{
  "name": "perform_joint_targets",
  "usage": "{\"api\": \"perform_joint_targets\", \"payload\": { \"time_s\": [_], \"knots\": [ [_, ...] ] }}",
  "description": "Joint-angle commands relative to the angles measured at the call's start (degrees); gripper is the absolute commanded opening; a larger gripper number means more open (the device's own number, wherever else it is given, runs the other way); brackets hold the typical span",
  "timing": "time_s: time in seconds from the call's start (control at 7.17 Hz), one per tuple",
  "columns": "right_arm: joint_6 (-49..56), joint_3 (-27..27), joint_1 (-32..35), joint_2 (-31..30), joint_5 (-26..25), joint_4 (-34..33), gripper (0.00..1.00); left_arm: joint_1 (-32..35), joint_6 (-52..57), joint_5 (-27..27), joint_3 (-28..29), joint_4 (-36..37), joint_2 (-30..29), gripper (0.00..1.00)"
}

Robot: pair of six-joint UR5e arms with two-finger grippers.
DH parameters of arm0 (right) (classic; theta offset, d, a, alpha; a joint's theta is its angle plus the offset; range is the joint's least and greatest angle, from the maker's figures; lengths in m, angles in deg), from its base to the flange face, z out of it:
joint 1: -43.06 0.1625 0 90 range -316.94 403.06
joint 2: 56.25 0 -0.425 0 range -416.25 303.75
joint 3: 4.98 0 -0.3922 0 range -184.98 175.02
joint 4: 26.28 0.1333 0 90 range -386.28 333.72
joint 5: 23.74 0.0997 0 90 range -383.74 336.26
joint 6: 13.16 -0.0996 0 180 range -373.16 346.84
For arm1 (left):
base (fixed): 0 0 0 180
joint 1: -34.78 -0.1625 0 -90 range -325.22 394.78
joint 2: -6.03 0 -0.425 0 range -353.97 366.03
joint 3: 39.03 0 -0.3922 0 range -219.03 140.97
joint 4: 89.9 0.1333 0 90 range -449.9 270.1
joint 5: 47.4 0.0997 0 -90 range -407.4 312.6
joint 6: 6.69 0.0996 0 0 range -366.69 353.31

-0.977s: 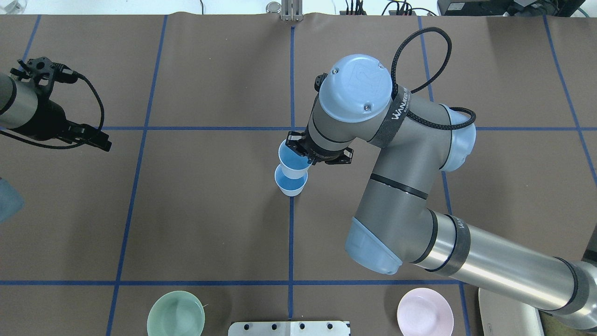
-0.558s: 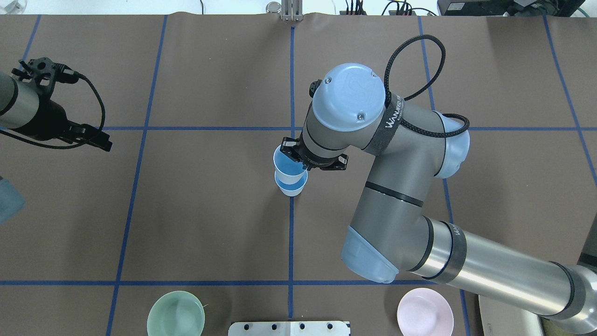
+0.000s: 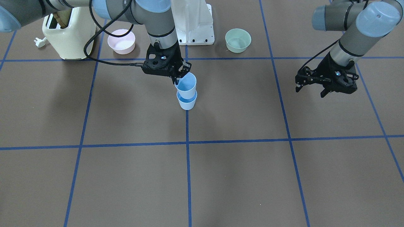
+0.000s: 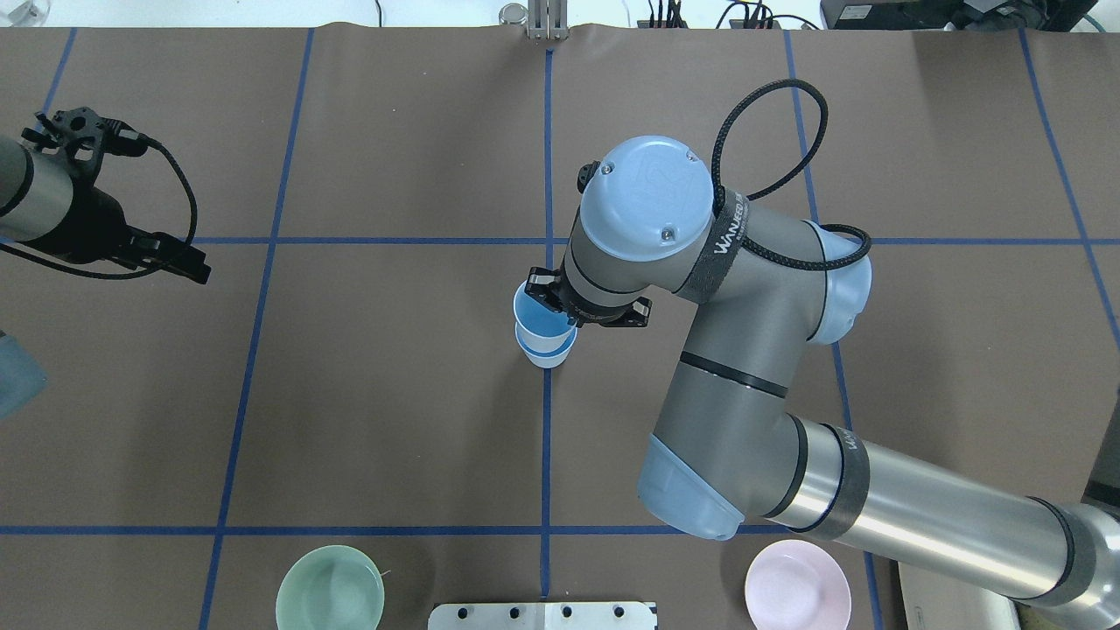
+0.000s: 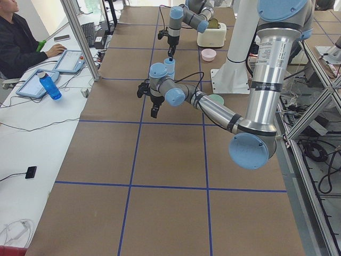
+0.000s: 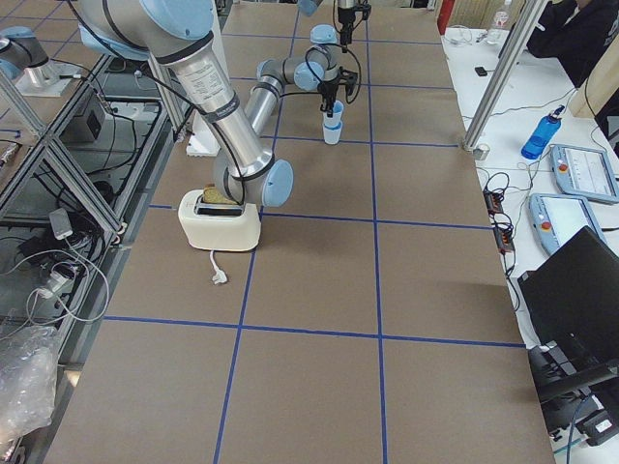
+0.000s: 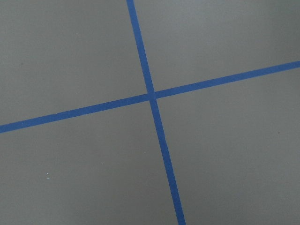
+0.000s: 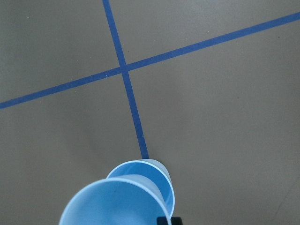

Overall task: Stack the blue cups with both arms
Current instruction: 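Lower the held cup into the placed cup and open the right gripper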

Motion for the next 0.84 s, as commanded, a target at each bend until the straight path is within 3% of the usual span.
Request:
{"api": "perform_joint_targets", "payload": {
  "time_s": [0.0, 0.7],
  "knots": [
    [0.0, 0.0, -0.2, 0.0, -0.1, 0.0, 0.00, 0.0, 0.1, 0.0, 0.1, 0.0, 0.0, 0.98],
    [0.5, -0.4, -0.3, -0.5, 0.0, 0.2, 0.00, 0.0, 0.0, 0.0, 0.1, 0.0, 0.1, 0.98]
  ]
}}
